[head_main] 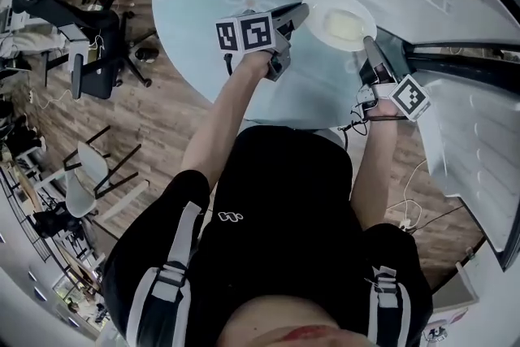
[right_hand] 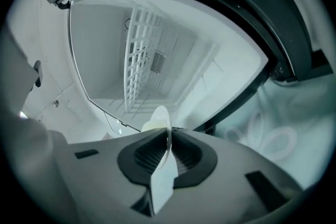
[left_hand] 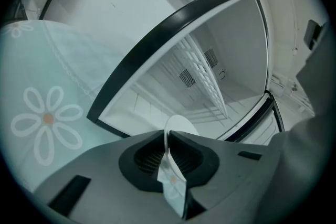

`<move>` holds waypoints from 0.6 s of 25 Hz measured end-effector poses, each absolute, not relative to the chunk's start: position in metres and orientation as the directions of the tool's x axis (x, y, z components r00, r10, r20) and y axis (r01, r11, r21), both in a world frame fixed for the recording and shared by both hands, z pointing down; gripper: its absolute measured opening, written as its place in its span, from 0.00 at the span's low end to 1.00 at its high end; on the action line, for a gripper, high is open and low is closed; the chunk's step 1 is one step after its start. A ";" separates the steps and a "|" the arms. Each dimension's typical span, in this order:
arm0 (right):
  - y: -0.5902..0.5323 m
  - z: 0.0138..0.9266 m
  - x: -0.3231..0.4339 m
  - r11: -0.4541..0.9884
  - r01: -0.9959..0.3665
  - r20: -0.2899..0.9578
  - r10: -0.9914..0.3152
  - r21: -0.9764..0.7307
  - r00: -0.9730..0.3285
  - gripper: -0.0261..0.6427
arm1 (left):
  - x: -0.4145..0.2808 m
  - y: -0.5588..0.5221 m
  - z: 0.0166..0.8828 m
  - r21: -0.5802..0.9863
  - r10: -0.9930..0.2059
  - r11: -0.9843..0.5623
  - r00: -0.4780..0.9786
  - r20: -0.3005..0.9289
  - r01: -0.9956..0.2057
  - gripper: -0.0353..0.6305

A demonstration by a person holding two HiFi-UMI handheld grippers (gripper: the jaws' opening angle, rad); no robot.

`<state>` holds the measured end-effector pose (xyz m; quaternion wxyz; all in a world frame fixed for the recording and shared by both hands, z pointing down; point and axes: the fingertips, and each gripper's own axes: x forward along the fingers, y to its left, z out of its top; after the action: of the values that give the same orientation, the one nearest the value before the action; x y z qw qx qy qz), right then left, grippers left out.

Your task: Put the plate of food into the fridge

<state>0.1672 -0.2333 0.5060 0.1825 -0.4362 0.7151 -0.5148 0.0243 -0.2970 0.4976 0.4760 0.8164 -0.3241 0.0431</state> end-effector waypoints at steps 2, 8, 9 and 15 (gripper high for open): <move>-0.250 0.508 0.159 0.082 -0.459 0.200 -0.823 -0.885 -0.532 0.08 | 0.015 -0.313 0.505 0.750 -0.498 -0.321 0.776 0.387 -0.579 0.12; -0.258 0.509 0.149 0.053 -0.457 0.202 -0.848 -0.888 -0.490 0.08 | 0.003 -0.322 0.507 0.711 -0.539 -0.307 0.731 0.418 -0.633 0.12; -0.266 0.512 0.148 0.048 -0.454 0.199 -0.854 -0.890 -0.480 0.08 | 0.001 -0.329 0.509 0.695 -0.541 -0.315 0.724 0.428 -0.646 0.13; -0.301 0.521 0.145 0.028 -0.440 0.183 -0.885 -0.898 -0.429 0.08 | -0.004 -0.363 0.519 0.694 -0.569 -0.292 0.703 0.427 -0.658 0.13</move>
<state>0.1453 -0.3014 0.5211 0.2225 -0.4859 0.6814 -0.5001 -0.0039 -0.3630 0.5193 0.4560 0.8021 -0.3824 0.0485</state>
